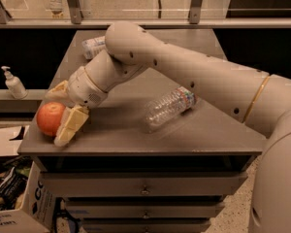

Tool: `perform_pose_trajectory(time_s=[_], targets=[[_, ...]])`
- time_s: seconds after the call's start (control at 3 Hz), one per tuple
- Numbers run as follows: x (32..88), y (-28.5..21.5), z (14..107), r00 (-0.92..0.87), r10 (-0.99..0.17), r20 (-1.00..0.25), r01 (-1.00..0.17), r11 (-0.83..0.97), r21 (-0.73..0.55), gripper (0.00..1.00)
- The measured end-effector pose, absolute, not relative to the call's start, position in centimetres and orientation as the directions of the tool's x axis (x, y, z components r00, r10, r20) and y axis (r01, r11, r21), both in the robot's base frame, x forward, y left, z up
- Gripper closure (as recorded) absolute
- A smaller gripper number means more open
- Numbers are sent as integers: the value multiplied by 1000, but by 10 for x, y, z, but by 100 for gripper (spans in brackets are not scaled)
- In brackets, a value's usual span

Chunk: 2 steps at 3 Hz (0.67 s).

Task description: Pick apple

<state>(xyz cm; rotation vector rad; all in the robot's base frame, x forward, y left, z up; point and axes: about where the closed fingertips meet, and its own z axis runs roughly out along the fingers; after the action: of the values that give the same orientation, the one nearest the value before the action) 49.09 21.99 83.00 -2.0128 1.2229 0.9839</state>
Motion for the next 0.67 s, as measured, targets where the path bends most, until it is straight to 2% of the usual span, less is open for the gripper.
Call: perform_pose_trajectory(time_s=[0.67], targets=[[492, 218, 831, 291, -460, -839, -912, -398, -98, 65]])
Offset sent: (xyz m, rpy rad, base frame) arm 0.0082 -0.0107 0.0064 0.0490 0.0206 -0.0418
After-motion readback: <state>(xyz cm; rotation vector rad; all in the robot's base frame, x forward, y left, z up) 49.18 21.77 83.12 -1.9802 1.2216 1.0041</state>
